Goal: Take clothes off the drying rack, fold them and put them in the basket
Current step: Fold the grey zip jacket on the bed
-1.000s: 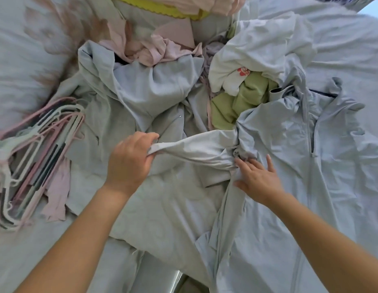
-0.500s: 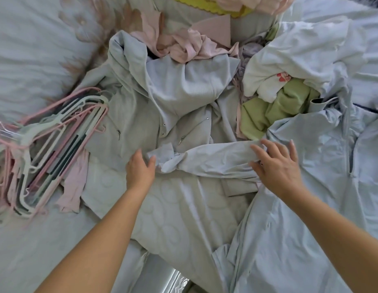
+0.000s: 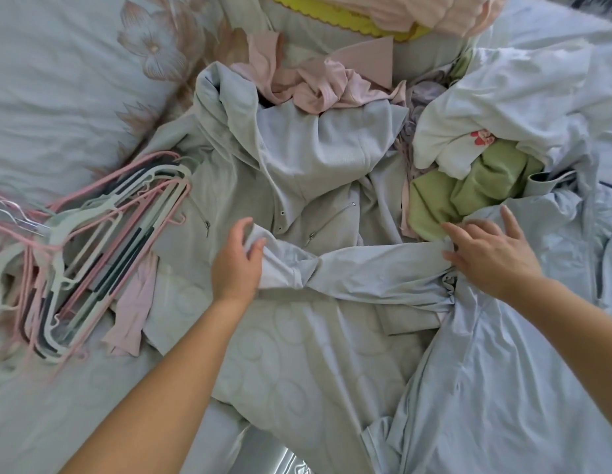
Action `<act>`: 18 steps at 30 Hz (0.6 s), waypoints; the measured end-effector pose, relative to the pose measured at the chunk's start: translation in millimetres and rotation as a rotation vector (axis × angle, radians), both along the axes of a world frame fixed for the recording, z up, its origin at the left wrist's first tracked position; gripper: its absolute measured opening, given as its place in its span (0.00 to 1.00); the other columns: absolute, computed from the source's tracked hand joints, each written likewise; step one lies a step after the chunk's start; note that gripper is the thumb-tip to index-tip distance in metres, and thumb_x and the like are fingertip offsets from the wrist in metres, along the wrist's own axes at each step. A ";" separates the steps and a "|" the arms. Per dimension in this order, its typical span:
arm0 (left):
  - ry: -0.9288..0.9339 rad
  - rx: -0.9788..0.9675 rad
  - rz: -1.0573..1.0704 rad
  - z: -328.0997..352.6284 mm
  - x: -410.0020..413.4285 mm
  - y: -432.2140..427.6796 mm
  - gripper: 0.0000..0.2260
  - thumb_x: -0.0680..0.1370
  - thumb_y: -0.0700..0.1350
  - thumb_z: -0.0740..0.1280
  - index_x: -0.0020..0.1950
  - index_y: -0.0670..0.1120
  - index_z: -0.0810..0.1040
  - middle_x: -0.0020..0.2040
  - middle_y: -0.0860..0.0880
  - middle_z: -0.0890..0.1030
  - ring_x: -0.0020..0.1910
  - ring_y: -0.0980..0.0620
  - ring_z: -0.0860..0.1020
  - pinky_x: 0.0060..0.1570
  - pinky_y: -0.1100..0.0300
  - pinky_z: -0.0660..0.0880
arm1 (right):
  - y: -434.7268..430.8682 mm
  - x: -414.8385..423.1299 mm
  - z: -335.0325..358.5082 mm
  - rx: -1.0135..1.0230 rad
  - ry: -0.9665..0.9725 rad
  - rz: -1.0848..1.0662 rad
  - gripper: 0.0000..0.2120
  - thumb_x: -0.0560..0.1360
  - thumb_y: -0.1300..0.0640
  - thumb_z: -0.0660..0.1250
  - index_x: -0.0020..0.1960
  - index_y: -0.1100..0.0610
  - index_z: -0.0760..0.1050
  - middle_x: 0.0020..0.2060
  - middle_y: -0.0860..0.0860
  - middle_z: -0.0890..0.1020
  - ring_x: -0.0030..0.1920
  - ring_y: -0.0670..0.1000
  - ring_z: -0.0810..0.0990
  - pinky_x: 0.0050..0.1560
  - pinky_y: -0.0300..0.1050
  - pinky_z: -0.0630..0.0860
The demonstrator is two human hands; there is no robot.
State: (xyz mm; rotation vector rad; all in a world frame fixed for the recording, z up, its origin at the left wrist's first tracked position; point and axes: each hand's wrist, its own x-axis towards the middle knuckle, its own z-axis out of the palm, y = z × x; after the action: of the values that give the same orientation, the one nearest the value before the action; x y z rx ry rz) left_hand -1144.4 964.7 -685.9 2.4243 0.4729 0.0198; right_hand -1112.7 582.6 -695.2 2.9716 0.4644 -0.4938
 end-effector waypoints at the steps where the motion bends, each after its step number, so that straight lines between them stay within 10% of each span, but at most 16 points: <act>1: -0.054 -0.009 0.055 10.6 6.2 6.8 0.18 0.79 0.45 0.65 0.69 0.45 0.71 0.64 0.47 0.77 0.61 0.47 0.76 0.56 0.58 0.70 | -3.1 0.0 0.5 -0.015 -0.002 0.011 0.24 0.78 0.45 0.57 0.71 0.53 0.67 0.54 0.50 0.81 0.66 0.56 0.72 0.74 0.60 0.39; 9: -0.159 -0.044 0.557 56.5 66.2 80.5 0.18 0.78 0.39 0.62 0.67 0.40 0.71 0.66 0.44 0.73 0.64 0.47 0.72 0.59 0.65 0.66 | -19.1 7.9 6.8 -0.092 -0.048 -0.085 0.07 0.72 0.62 0.68 0.49 0.56 0.73 0.29 0.50 0.77 0.44 0.56 0.78 0.73 0.59 0.43; 14: 0.030 -0.059 0.632 43.7 72.8 110.5 0.19 0.76 0.47 0.65 0.65 0.41 0.72 0.63 0.41 0.76 0.61 0.41 0.76 0.62 0.49 0.72 | -17.5 17.2 13.6 -0.135 0.000 -0.143 0.14 0.77 0.47 0.62 0.60 0.52 0.69 0.44 0.47 0.82 0.57 0.54 0.75 0.73 0.59 0.37; 18: 0.057 -0.031 0.489 38.8 67.1 89.7 0.17 0.79 0.45 0.65 0.66 0.40 0.72 0.64 0.41 0.76 0.61 0.43 0.75 0.57 0.58 0.69 | -3.3 17.0 9.1 -0.110 0.026 -0.105 0.19 0.79 0.42 0.55 0.66 0.49 0.65 0.52 0.44 0.81 0.63 0.52 0.72 0.72 0.59 0.34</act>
State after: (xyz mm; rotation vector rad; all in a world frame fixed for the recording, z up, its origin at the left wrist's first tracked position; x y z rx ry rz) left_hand -1077.4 1054.4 -647.1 2.2266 1.0717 0.1526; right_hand -1095.7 579.3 -686.1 2.8979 0.2745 -0.5498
